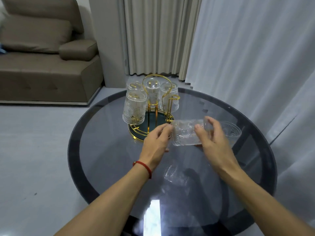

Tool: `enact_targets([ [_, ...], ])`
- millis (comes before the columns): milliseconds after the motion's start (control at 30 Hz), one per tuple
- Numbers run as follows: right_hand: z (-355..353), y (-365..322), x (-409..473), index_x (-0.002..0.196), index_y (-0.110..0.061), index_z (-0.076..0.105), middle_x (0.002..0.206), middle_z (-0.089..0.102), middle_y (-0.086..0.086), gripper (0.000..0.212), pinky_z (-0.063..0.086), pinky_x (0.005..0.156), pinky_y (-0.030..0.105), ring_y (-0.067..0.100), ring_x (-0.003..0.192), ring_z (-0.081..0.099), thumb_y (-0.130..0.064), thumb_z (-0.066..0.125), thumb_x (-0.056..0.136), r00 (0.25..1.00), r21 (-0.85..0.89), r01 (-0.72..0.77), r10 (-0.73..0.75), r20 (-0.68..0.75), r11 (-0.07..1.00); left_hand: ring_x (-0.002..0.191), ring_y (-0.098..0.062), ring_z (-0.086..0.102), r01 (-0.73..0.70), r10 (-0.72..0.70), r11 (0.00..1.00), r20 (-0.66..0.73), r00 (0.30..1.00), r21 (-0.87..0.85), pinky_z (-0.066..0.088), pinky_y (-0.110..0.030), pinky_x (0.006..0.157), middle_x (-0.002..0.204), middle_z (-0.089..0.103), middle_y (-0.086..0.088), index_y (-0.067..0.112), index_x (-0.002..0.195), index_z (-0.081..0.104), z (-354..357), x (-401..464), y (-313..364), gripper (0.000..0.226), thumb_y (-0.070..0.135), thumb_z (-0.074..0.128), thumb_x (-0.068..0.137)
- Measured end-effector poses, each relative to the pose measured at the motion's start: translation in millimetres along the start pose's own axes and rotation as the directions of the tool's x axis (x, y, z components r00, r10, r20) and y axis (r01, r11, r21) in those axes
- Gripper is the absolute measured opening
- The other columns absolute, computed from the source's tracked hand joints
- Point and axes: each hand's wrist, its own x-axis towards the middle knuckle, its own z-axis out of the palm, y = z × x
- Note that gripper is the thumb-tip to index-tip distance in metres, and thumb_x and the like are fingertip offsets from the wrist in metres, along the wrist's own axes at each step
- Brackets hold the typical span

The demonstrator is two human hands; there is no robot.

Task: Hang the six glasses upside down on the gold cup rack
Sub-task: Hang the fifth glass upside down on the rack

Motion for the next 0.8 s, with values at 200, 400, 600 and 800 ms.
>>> enact_targets([
  [200, -11.4, -48.0, 42.5, 0.152, -0.027, 0.041, 0.152, 0.052, 0.001, 0.069, 0.046, 0.11, 0.051, 0.023, 0.134, 0.054, -0.059, 0.058, 0.093, 0.965, -0.051, 0.137, -0.145, -0.219, 0.989, 0.143, -0.024, 0.03, -0.128, 0.126, 0.721, 0.053, 0.991, 0.681, 0.029, -0.035, 0.117, 0.148, 0.045, -0.01, 0.013, 0.141, 0.056, -11.3, 10.0, -28.3, 0.061, 0.026, 0.068, 0.083],
  [400, 1.2, -86.9, 85.9, 0.144, -0.021, 0.048, 0.132, 0.062, 0.009, 0.071, 0.053, 0.099, 0.047, 0.028, 0.118, 0.061, -0.055, 0.071, 0.086, 0.948, -0.213, 0.196, -0.241, -0.209, 0.957, 0.15, -0.025, 0.022, -0.118, 0.072, 0.611, 0.094, 0.993, 0.783, 0.03, -0.043, 0.122, 0.159, 0.031, -0.007, 0.015, 0.153, 0.036, -9.8, 10.2, -37.7, 0.076, 0.03, 0.067, 0.085],
  [600, 31.4, -85.5, 96.5, 0.142, -0.016, 0.045, 0.121, 0.061, 0.006, 0.071, 0.051, 0.097, 0.049, 0.029, 0.11, 0.061, -0.05, 0.073, 0.086, 0.942, -0.301, 0.26, -0.31, -0.129, 0.917, 0.151, -0.024, 0.021, -0.128, 0.048, 0.555, 0.122, 0.991, 0.822, 0.03, -0.045, 0.121, 0.16, 0.029, -0.006, 0.016, 0.154, 0.033, -12.0, 11.3, -38.4, 0.077, 0.03, 0.067, 0.086],
  [800, 55.3, -72.8, 99.7, 0.138, -0.016, 0.045, 0.112, 0.066, 0.007, 0.073, 0.051, 0.081, 0.04, 0.028, 0.098, 0.065, -0.054, 0.073, 0.083, 0.921, -0.431, 0.324, -0.385, -0.06, 0.842, 0.152, -0.024, 0.019, -0.149, 0.052, 0.538, 0.144, 0.988, 0.829, 0.03, -0.044, 0.121, 0.162, 0.027, -0.006, 0.016, 0.155, 0.032, -14.8, 11.7, -38.0, 0.079, 0.028, 0.067, 0.085],
])
